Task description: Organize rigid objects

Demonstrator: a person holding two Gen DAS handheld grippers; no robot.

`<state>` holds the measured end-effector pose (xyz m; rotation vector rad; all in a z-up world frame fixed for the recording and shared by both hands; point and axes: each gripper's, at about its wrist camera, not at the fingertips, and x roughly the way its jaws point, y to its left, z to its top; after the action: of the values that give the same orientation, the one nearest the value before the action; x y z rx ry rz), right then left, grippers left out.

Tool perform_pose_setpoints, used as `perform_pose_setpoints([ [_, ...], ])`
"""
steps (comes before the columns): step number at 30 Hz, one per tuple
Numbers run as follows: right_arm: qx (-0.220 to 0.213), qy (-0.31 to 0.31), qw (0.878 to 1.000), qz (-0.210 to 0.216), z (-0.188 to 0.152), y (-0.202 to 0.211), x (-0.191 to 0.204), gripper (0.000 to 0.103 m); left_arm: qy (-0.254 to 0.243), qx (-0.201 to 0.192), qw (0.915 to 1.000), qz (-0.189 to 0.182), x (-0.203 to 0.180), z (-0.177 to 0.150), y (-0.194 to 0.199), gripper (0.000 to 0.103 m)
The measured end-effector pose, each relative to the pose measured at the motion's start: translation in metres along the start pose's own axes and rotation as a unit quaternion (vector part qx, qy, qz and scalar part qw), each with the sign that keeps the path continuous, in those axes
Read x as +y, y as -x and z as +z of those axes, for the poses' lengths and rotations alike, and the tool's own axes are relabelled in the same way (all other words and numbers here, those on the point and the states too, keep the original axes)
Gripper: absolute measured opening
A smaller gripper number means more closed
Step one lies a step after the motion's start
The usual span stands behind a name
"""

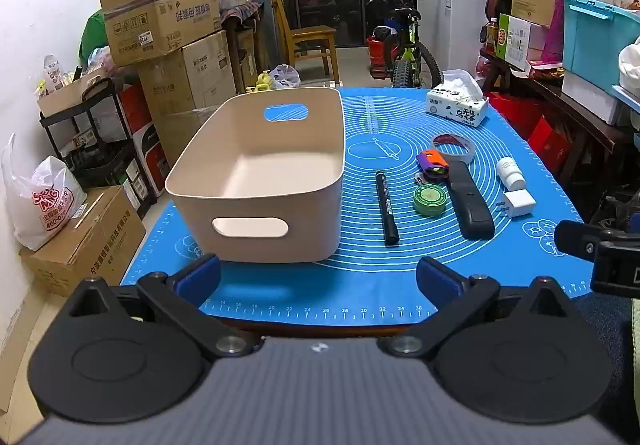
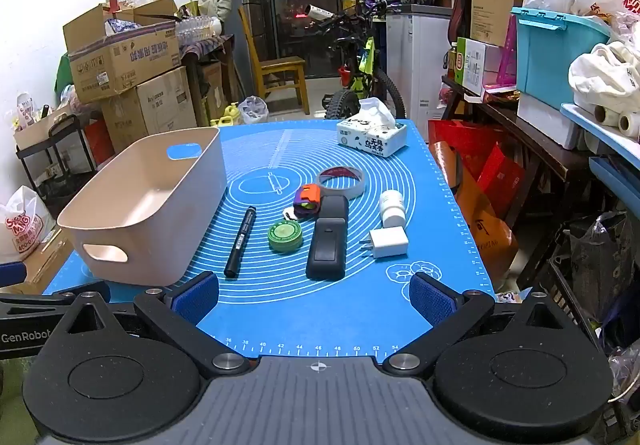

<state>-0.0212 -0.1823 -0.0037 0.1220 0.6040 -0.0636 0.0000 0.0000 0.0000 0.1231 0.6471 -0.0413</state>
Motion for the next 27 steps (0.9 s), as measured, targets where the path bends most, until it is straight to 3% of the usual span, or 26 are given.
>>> perform_pose_setpoints([
  [27,0.002,0.000,1.000,0.000,0.0003,-0.0002,-0.0004,0.100,0.000,0.003,1.0000,-0.001,0.0000,0.0001,-0.0001,0.102],
])
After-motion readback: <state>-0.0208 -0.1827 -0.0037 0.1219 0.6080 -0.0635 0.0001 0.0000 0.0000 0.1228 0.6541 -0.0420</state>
